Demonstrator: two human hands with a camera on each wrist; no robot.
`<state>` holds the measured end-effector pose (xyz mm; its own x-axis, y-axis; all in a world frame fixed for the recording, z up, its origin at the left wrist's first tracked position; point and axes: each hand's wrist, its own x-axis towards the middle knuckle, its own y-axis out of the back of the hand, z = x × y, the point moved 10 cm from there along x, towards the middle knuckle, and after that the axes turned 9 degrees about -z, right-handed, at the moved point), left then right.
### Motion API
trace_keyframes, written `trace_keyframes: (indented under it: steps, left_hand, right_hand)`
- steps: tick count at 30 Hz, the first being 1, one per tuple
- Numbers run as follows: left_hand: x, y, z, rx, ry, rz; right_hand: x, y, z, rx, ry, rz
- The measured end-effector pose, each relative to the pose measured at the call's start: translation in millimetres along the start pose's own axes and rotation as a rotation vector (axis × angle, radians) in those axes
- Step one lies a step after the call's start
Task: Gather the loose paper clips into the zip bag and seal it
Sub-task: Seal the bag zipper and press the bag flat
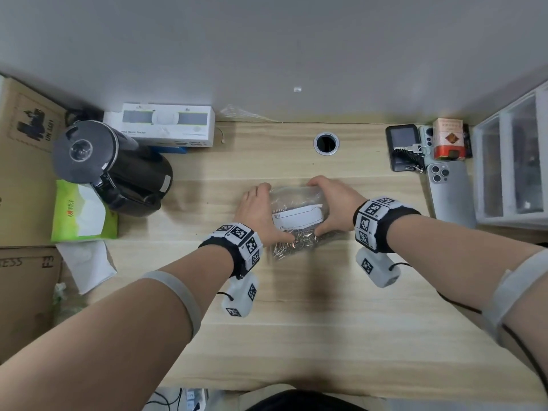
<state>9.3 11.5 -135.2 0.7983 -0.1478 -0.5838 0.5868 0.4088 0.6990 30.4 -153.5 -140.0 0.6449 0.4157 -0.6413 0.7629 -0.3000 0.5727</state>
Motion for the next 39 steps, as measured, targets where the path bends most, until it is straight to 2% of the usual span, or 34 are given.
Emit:
trace_keyframes:
  steps: [4, 7, 10, 13, 16, 18, 24, 27, 32, 37, 39]
  left_hand:
    - [2, -2, -4, -0.318, 0.048, -0.019]
    - [4, -1, -3, -0.463, 0.069, -0.021]
    - [11, 3, 0, -0.525, 0.07, 0.009]
    - [17, 1, 8, -0.461, 0.036, -0.011]
    - [19, -3, 14, -0.378, 0.022, -0.031]
    - [18, -4, 13, -0.361, 0.036, -0.058]
    - [17, -6, 9, -0.312, 0.054, -0.095]
    - [16, -3, 9, -0.318, 0.047, -0.091]
    - [15, -2, 14, -0.275, -0.013, -0.096]
    - [18, -6, 4, -0.304, 0.018, -0.096]
    - [16, -8, 3, -0.284, 0.0, -0.088]
  right_hand:
    - [0, -4, 8, 0.19, -0.026, -0.021]
    - [1, -8, 19, 0.361, -0.053, 0.001]
    - [5, -16, 30, 0.391, -0.129, -0.003]
    - [3, -19, 34, 0.416, -0.173, 0.031]
    - [-5, -12, 32, 0.363, -0.208, 0.089]
    - [-12, 0, 25, 0.228, -0.203, 0.165]
    - [-28, 22, -22, -0.15, -0.036, 0.393]
    - [-26, 7, -41, -0.187, 0.062, 0.361]
    - [-11, -3, -35, -0.278, -0.023, 0.338]
    - [-4, 1, -32, -0.307, -0.02, 0.337]
    - [-2, 3, -31, -0.293, -0.013, 0.292]
